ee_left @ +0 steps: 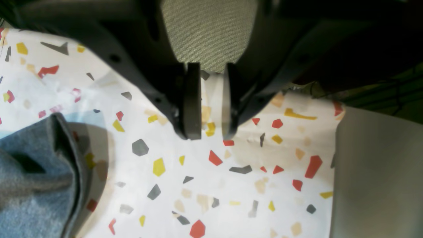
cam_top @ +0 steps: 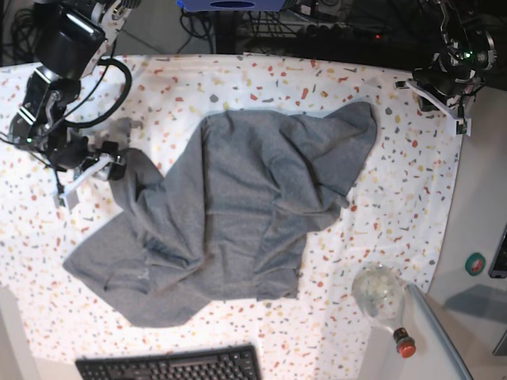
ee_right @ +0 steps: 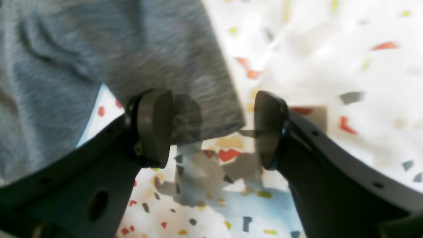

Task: Layout the t-shirt on the table in an organized manner, then fold the t-shirt properly
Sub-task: 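Grasp the shirt corner near each gripper with both grippers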

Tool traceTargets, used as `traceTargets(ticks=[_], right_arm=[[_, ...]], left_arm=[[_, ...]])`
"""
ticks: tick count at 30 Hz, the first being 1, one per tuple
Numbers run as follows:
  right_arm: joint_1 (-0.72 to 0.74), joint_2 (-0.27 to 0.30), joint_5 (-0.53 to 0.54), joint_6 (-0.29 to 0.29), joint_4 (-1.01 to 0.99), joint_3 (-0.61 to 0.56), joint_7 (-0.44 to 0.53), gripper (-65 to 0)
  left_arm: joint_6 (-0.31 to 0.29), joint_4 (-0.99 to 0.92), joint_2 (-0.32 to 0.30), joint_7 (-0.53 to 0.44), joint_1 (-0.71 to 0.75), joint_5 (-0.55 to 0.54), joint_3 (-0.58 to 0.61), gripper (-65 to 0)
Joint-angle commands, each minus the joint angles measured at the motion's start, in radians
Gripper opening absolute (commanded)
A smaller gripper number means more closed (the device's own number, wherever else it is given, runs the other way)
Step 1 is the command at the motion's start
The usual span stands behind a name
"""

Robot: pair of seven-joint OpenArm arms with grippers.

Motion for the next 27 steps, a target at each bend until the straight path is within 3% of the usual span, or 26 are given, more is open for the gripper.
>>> traceTargets(ticks=[1, 8, 16, 18, 21, 27], right_arm=[[0.001, -0.002, -0.004, 0.008, 0.003, -0.005, -0.046, -28.2], [-0.013, -0.002, 0.009, 0.014, 0.002, -0.006, -0.051, -29.3], [0.006, 0.001, 0.016, 0.015, -0.043, -0.005, -0.043, -58.7], [0.007, 0.001, 0.016, 0.015, -0.044, 0.002, -0.043, -65.0], [0.010, 0.001, 0.016, 0.015, -0.044, 0.003, -0.043, -65.0], [0.007, 0.001, 0.016, 0.015, -0.044, 0.005, -0.043, -65.0]], left_arm=[[0.003, 0.016, -0.013, -0.017, 0.003, -0.004, -0.007, -54.5], [0.001, 0.016, -0.012, -0.017, 0.006, -0.004, 0.001, -54.5], [-0.002, 0.029, 0.054, -0.017, 0.005, -0.015, 0.001, -54.5], [-0.054, 0.029, 0.057, -0.017, 0.012, -0.069, -0.002, -54.5], [-0.150, 0.021, 0.057, -0.017, 0.029, -0.169, -0.019, -54.5], [-0.152, 0.027, 0.102, -0.017, 0.041, -0.250, -0.027, -51.2]])
